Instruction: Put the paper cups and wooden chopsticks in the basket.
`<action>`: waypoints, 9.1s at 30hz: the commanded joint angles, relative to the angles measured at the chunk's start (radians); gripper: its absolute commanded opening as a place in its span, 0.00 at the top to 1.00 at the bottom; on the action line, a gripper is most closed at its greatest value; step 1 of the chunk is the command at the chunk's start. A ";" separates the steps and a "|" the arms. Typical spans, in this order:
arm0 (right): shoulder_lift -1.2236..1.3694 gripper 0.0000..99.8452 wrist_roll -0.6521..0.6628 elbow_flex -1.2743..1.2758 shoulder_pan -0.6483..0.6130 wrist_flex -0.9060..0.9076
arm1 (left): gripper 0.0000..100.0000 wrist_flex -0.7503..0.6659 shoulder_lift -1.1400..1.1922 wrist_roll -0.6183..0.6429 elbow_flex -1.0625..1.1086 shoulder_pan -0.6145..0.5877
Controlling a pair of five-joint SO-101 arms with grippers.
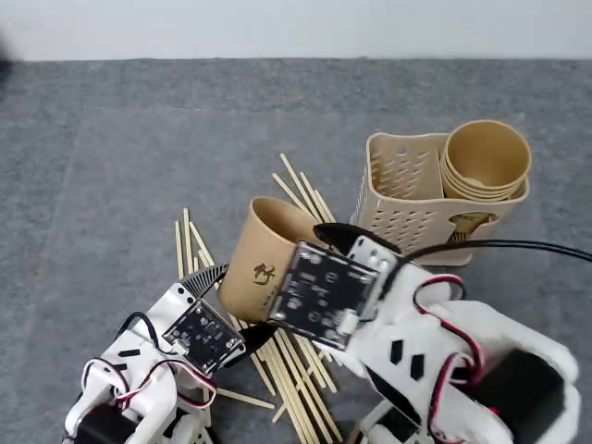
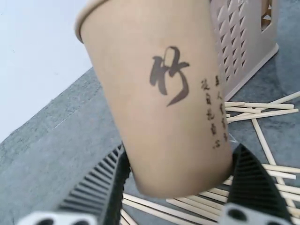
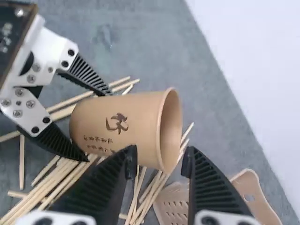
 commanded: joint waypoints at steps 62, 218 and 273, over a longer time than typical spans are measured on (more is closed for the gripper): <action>0.228 0.99 0.158 -0.229 0.165 0.064 | 0.61 -0.107 -0.017 -0.087 0.041 -0.249; 0.885 0.99 -0.482 -0.040 0.165 -0.274 | 0.77 -0.160 -0.017 0.250 0.323 -0.864; 0.160 0.95 -0.457 0.712 0.707 -1.517 | 0.77 -0.160 -0.017 0.250 0.325 -0.862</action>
